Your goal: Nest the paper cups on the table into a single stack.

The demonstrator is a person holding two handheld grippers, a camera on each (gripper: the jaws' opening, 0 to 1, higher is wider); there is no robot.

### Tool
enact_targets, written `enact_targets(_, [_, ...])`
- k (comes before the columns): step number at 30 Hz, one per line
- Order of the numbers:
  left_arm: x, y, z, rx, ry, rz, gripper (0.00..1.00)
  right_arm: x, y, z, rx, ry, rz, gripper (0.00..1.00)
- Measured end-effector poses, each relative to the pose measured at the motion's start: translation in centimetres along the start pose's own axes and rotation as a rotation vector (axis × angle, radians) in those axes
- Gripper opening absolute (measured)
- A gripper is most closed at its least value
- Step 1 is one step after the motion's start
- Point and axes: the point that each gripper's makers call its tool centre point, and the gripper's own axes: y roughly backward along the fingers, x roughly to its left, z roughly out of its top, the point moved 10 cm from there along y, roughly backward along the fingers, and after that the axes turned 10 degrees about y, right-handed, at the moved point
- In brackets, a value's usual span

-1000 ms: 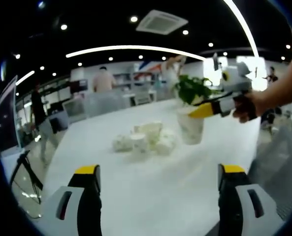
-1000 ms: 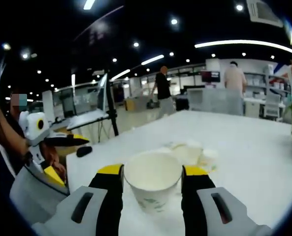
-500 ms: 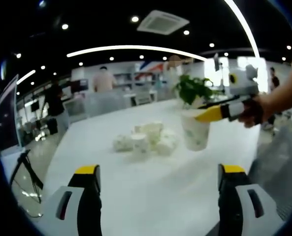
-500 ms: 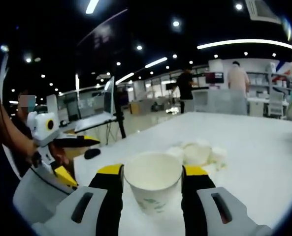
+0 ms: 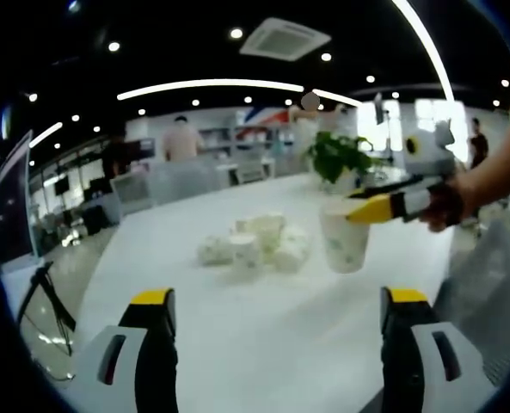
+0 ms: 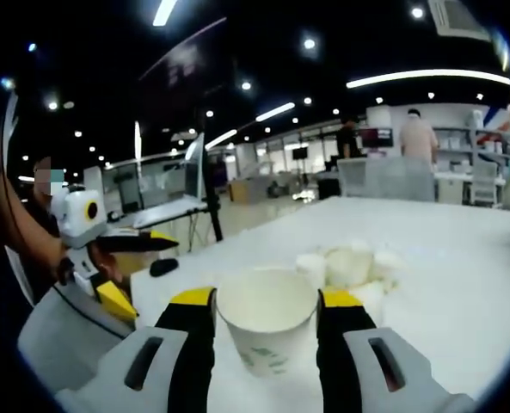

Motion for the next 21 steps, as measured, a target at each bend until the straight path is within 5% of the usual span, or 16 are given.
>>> enact_targets(21, [0.1, -0.1, 0.1, -0.001, 0.003, 0.004, 0.98, 0.6, -1.3, -3.9, 0.024, 0.019, 0.024, 0.42])
